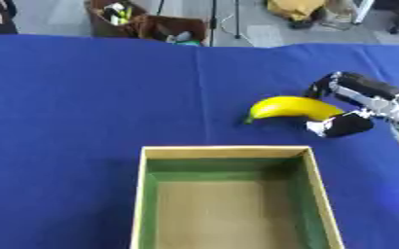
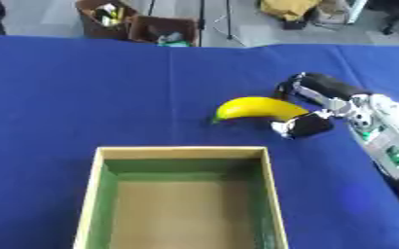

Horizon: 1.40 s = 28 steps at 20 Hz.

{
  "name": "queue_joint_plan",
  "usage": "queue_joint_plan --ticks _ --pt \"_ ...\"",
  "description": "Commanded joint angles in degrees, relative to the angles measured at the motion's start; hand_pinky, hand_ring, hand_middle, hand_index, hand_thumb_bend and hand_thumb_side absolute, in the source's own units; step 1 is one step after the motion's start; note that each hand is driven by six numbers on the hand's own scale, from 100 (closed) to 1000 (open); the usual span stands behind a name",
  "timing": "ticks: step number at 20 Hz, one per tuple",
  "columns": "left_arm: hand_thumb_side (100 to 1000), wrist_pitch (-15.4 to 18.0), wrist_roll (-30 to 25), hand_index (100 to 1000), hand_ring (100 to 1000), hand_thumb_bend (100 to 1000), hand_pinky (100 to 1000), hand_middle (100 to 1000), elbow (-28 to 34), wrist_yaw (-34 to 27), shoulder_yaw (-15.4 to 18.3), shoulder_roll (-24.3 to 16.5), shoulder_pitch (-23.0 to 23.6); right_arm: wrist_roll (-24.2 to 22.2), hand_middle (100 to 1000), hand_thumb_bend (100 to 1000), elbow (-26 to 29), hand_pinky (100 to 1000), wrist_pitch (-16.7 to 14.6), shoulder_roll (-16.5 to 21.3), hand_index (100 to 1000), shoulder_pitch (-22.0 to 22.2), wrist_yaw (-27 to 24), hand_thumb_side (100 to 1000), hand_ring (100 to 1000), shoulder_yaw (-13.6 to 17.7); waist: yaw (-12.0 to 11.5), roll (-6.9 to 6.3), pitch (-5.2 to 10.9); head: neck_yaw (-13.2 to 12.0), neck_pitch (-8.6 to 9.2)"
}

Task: Pick up objects on the table and place them in the box.

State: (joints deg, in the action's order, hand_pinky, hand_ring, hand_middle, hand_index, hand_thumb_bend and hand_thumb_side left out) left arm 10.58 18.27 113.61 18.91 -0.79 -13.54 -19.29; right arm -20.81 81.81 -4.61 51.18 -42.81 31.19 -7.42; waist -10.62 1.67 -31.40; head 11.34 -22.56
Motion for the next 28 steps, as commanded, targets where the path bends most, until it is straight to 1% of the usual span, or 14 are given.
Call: queue_joint_plan --ticks 1,28 --pt "1000 -0.1 0.0 781 622 100 446 699 1.0 0.1 0.2 -0.6 -0.5 0.7 508 100 1.5 753 0.2 2.6 653 -0.4 -1.1 463 781 0.8 0.1 -0.07 2.13 -0.1 0.28" --pt "1000 -0.5 0.0 779 620 100 446 697 1.0 0.0 0.2 -0.7 0.1 4.7 464 100 6.1 741 2.5 4.1 612 1.0 -6.2 493 761 1.3 1.0 -0.53 3.98 -0.5 -0.32"
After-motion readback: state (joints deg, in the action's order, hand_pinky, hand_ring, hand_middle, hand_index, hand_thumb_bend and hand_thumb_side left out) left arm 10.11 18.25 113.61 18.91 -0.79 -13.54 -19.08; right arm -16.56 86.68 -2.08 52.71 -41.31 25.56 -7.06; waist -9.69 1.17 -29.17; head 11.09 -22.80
